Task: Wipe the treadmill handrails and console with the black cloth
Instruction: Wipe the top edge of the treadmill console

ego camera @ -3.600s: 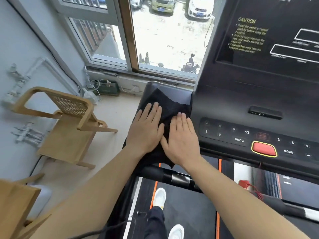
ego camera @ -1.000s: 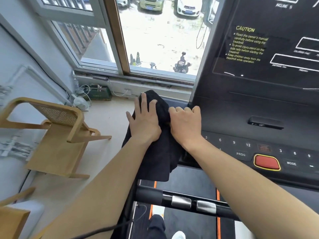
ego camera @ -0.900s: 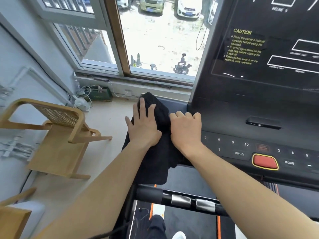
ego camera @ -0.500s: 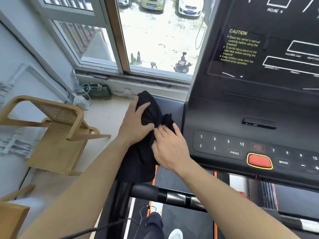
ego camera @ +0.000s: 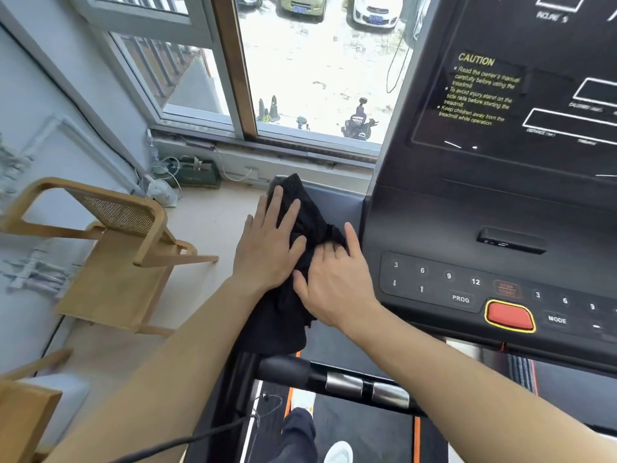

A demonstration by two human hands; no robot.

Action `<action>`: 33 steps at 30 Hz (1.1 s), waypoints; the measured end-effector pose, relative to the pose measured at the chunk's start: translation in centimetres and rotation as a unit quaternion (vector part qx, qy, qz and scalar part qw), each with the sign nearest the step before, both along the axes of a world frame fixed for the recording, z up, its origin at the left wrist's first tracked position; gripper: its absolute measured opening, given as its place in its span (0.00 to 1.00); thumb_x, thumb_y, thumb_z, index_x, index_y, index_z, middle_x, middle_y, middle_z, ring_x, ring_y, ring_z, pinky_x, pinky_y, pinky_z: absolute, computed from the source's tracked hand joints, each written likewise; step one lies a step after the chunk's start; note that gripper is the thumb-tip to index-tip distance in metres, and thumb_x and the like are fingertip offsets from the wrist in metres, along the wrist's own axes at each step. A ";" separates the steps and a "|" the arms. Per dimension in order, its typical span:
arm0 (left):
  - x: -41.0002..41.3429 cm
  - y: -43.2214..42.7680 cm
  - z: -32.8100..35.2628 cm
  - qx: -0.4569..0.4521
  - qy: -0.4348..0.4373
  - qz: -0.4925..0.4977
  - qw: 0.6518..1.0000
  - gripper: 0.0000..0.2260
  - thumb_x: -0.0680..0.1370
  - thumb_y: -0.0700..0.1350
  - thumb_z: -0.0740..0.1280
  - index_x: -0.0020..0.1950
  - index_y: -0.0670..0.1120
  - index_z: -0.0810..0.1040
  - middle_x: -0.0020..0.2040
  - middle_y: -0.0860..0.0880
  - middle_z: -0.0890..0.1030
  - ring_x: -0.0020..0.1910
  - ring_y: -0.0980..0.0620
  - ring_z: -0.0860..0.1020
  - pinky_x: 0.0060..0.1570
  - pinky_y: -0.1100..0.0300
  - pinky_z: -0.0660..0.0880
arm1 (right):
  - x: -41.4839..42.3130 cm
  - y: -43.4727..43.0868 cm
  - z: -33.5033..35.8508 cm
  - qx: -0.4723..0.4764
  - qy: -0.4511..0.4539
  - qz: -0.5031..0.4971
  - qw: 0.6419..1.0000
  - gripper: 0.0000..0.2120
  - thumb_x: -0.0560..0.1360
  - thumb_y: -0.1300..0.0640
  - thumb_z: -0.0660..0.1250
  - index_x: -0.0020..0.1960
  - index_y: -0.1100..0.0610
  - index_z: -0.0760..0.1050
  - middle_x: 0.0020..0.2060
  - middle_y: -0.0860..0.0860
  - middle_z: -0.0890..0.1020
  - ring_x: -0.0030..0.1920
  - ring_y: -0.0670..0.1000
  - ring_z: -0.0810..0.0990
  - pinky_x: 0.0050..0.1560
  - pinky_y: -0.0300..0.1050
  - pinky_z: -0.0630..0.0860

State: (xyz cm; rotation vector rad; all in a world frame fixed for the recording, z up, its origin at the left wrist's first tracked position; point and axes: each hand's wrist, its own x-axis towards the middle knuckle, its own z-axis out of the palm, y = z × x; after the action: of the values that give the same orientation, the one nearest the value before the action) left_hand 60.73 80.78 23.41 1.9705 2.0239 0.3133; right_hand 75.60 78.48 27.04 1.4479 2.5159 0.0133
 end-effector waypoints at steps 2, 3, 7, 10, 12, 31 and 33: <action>0.0 -0.1 -0.2 0.008 0.010 -0.001 1.000 0.30 0.82 0.55 0.57 0.82 0.53 0.52 0.83 0.49 0.43 0.81 0.46 0.42 0.76 0.43 0.51 | -0.3 -0.7 0.1 0.023 0.004 -0.004 1.000 0.30 0.78 0.41 0.56 0.48 0.67 0.82 0.36 0.61 0.83 0.44 0.61 0.81 0.78 0.60 0.49; 0.0 -0.1 -0.3 0.009 0.012 -0.002 1.000 0.30 0.82 0.55 0.57 0.82 0.53 0.52 0.83 0.49 0.43 0.81 0.46 0.42 0.76 0.43 0.51 | -0.3 -0.8 0.2 0.029 0.023 -0.003 0.999 0.28 0.77 0.42 0.58 0.42 0.65 0.82 0.31 0.60 0.81 0.39 0.60 0.81 0.78 0.60 0.51; -0.1 0.2 -0.6 0.012 0.007 0.000 1.000 0.30 0.81 0.55 0.58 0.82 0.53 0.53 0.83 0.49 0.43 0.81 0.46 0.43 0.76 0.44 0.51 | 0.0 -0.1 -0.2 -0.001 0.067 0.001 0.998 0.31 0.75 0.41 0.54 0.57 0.65 0.80 0.48 0.61 0.84 0.54 0.58 0.81 0.78 0.61 0.49; -0.3 0.5 -0.6 0.014 -0.003 0.000 1.000 0.30 0.81 0.55 0.59 0.81 0.53 0.54 0.83 0.49 0.44 0.81 0.47 0.43 0.77 0.44 0.53 | -0.5 -0.3 -0.6 -0.010 0.061 -0.016 0.998 0.32 0.75 0.42 0.53 0.63 0.67 0.77 0.54 0.62 0.83 0.59 0.59 0.79 0.77 0.63 0.49; -0.3 0.5 -0.6 0.016 -0.011 -0.003 1.000 0.30 0.81 0.55 0.60 0.81 0.53 0.55 0.83 0.49 0.45 0.81 0.47 0.44 0.77 0.44 0.54 | -1.4 -0.9 -0.5 -0.002 0.070 -0.049 0.996 0.28 0.74 0.44 0.55 0.54 0.67 0.80 0.44 0.62 0.84 0.48 0.60 0.82 0.77 0.61 0.54; 2.9 6.6 0.0 0.024 0.141 -0.094 0.985 0.29 0.82 0.58 0.39 0.82 0.51 0.54 0.82 0.48 0.56 0.80 0.47 0.54 0.77 0.43 0.50 | 0.9 2.8 -2.5 0.065 0.065 -0.100 0.991 0.39 0.77 0.44 0.52 0.75 0.74 0.57 0.74 0.73 0.58 0.77 0.68 0.55 0.79 0.60 0.45; 3.1 6.6 0.1 0.027 0.148 -0.094 0.984 0.28 0.82 0.58 0.39 0.81 0.52 0.55 0.81 0.49 0.57 0.80 0.47 0.55 0.76 0.43 0.51 | 0.7 3.0 -2.7 0.067 0.054 -0.104 0.991 0.39 0.77 0.44 0.50 0.76 0.74 0.55 0.74 0.74 0.56 0.78 0.68 0.53 0.78 0.60 0.41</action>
State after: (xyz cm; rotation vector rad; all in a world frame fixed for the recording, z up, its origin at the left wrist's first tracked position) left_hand 63.83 87.43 23.49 2.3405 1.9913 0.0315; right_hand 76.29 81.43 24.31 1.8033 2.4752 0.0704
